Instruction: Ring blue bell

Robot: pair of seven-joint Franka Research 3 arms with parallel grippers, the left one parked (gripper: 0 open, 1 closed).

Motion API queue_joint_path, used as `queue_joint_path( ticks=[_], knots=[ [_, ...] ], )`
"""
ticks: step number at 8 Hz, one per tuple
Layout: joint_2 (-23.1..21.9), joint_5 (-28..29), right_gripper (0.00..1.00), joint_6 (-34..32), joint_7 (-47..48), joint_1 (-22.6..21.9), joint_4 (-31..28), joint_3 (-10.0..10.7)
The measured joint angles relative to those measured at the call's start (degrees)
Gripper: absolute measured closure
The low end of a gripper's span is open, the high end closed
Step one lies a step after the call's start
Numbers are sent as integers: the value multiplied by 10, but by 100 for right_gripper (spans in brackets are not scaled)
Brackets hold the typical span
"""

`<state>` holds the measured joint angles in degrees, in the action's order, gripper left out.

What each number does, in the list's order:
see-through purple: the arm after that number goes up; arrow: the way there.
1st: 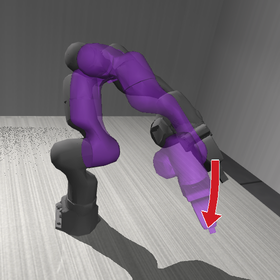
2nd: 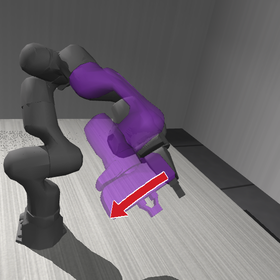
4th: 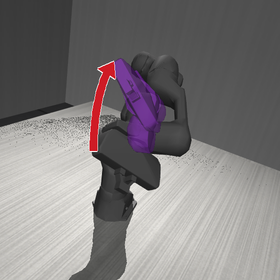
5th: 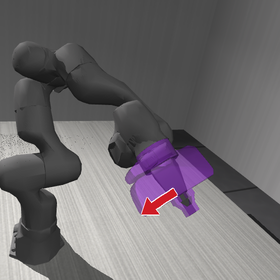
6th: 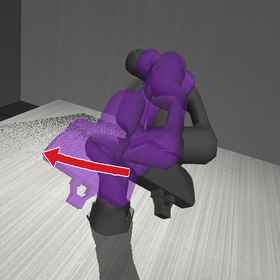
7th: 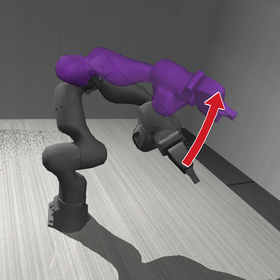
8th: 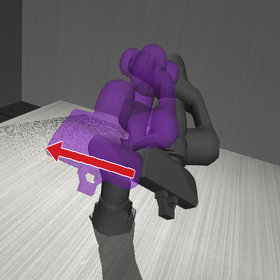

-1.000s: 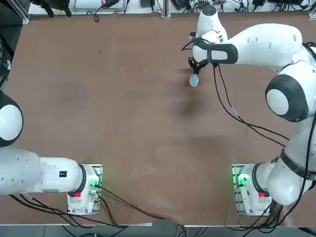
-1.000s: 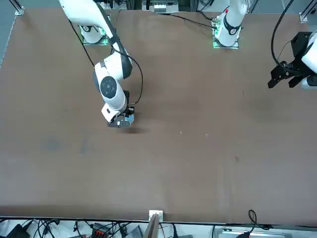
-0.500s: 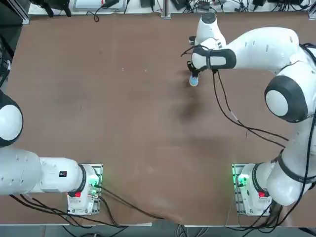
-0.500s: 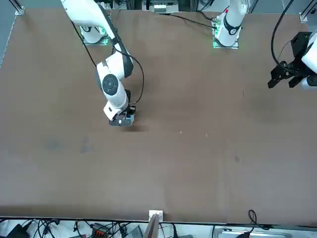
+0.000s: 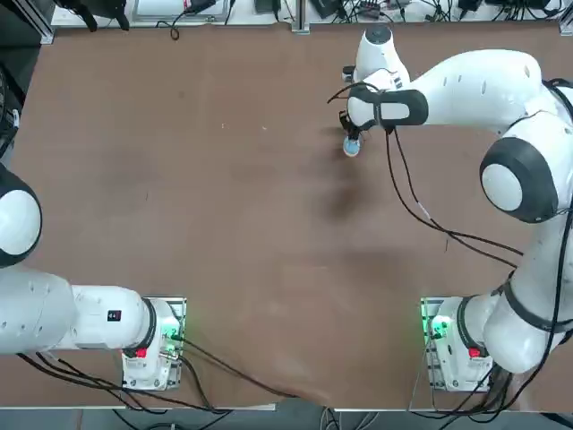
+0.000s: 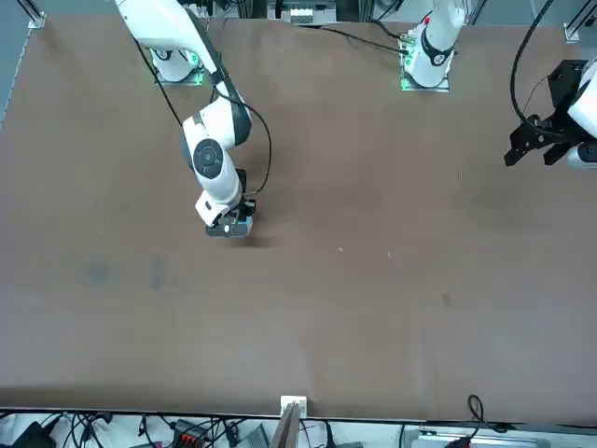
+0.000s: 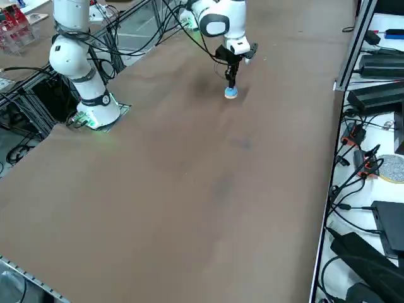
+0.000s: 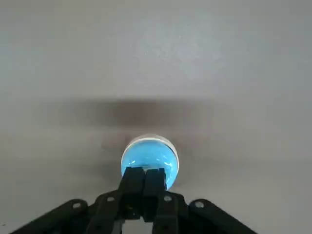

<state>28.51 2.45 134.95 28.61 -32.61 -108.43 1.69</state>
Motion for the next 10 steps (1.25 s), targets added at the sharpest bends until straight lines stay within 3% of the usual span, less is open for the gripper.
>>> queue_joint_path(
  ticks=[10],
  knots=[
    [8,0,99,16,10,0,-4,1]
  ],
)
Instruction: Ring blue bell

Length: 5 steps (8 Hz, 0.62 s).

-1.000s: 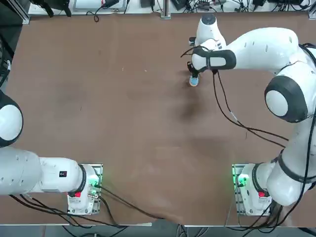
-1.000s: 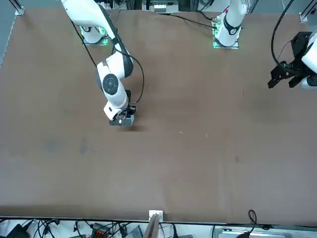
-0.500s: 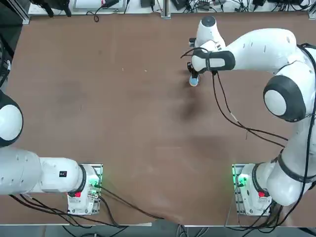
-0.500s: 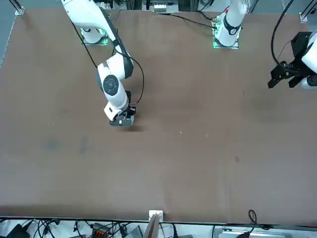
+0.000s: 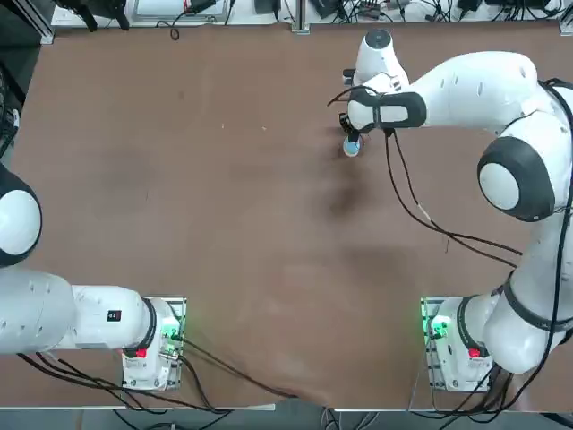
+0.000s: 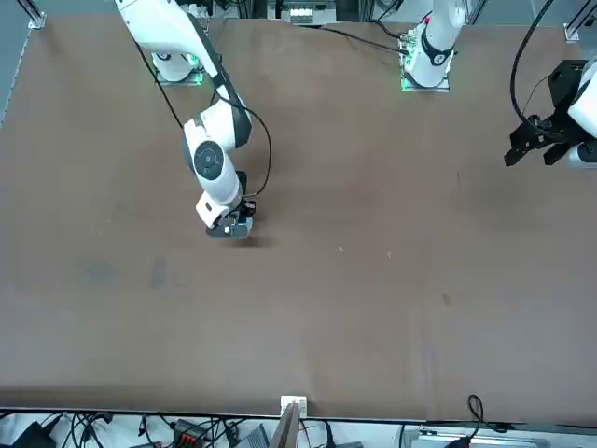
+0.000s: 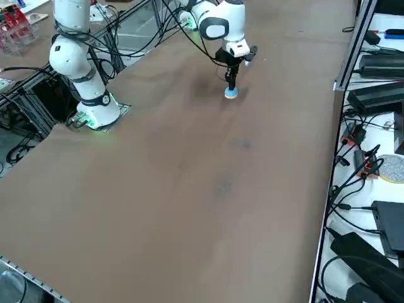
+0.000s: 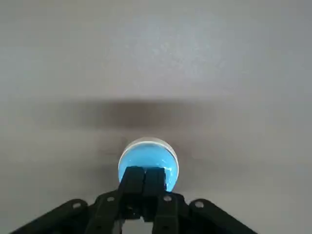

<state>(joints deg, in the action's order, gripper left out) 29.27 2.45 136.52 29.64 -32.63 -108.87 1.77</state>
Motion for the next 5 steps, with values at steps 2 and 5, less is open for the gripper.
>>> queue_joint_path(
  ticks=[2,5],
  knots=[
    [-4,0,99,-1,11,-1,1,0],
    [-55,0,99,-61,13,0,13,5]
  ],
)
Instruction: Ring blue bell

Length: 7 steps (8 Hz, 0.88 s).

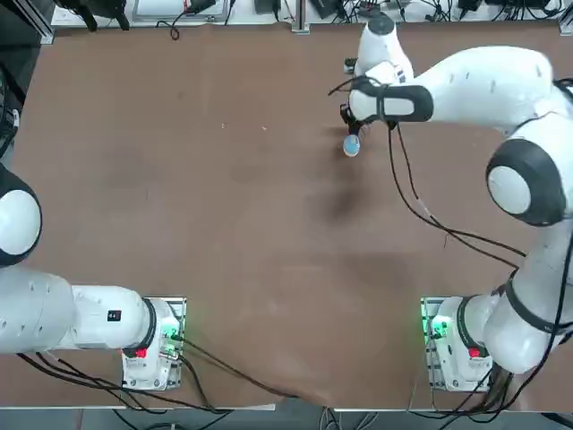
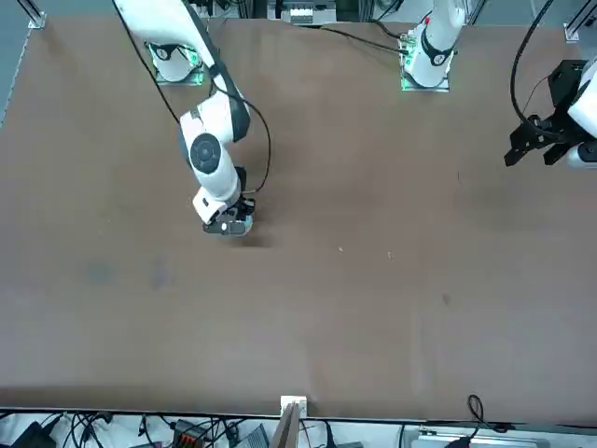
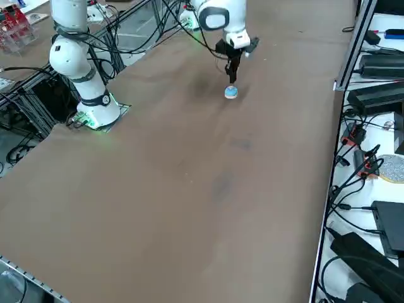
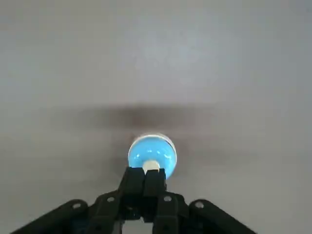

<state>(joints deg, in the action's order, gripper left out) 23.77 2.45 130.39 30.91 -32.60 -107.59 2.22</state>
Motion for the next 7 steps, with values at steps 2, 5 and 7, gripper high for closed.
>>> queue_joint_path(
  ticks=[2,5,7],
  knots=[
    [-43,0,99,-78,0,5,26,8],
    [-62,4,99,-209,0,44,116,11],
    [-64,4,99,-299,-28,93,178,13]
  ],
)
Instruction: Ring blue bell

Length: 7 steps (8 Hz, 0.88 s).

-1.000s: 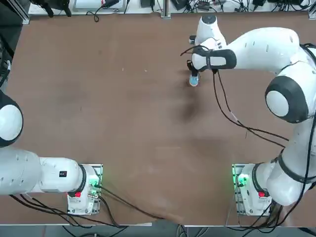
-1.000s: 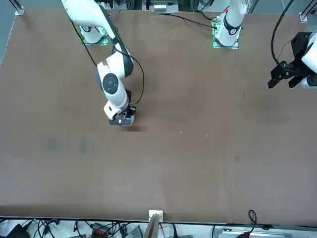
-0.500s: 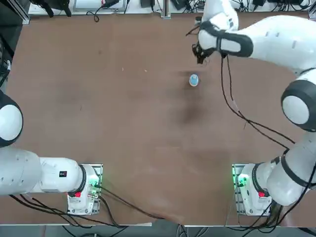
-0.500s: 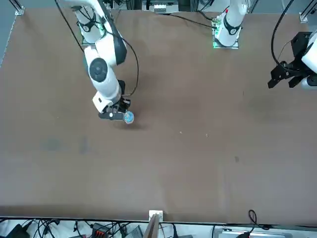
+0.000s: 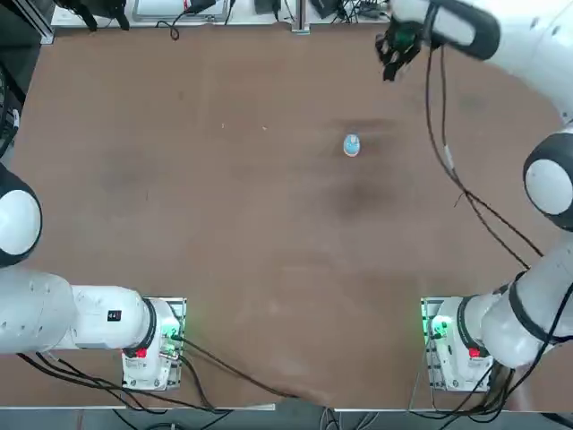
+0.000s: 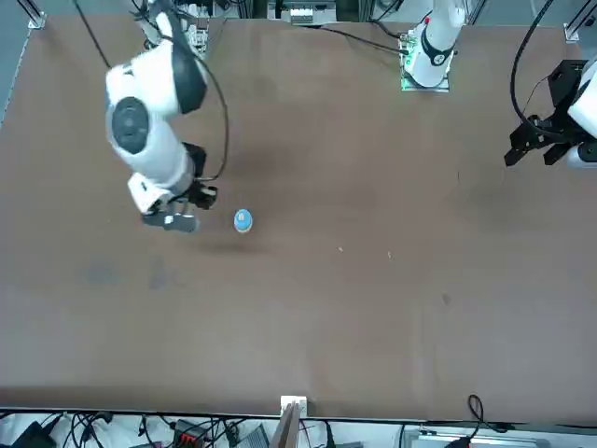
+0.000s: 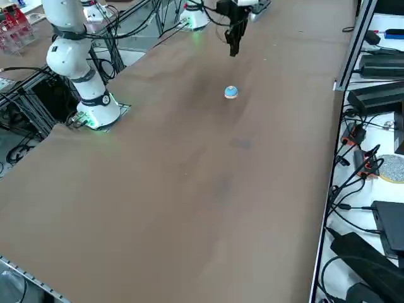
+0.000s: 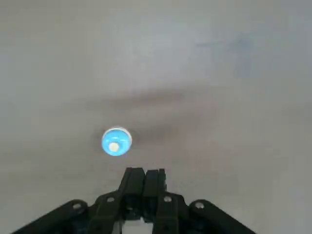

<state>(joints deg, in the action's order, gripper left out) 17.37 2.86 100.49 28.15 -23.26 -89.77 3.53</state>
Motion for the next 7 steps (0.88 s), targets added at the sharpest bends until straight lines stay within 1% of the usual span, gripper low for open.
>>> queue_joint_path(
  ticks=[1,2,3,4,7],
  knots=[
    [-3,0,97,-30,-27,25,22,2],
    [-8,0,96,-47,-51,52,37,3],
    [-17,1,84,-60,-69,85,44,4],
    [-26,2,67,-71,-85,115,45,4],
    [-35,-1,15,-82,-191,168,57,8]
  ],
)
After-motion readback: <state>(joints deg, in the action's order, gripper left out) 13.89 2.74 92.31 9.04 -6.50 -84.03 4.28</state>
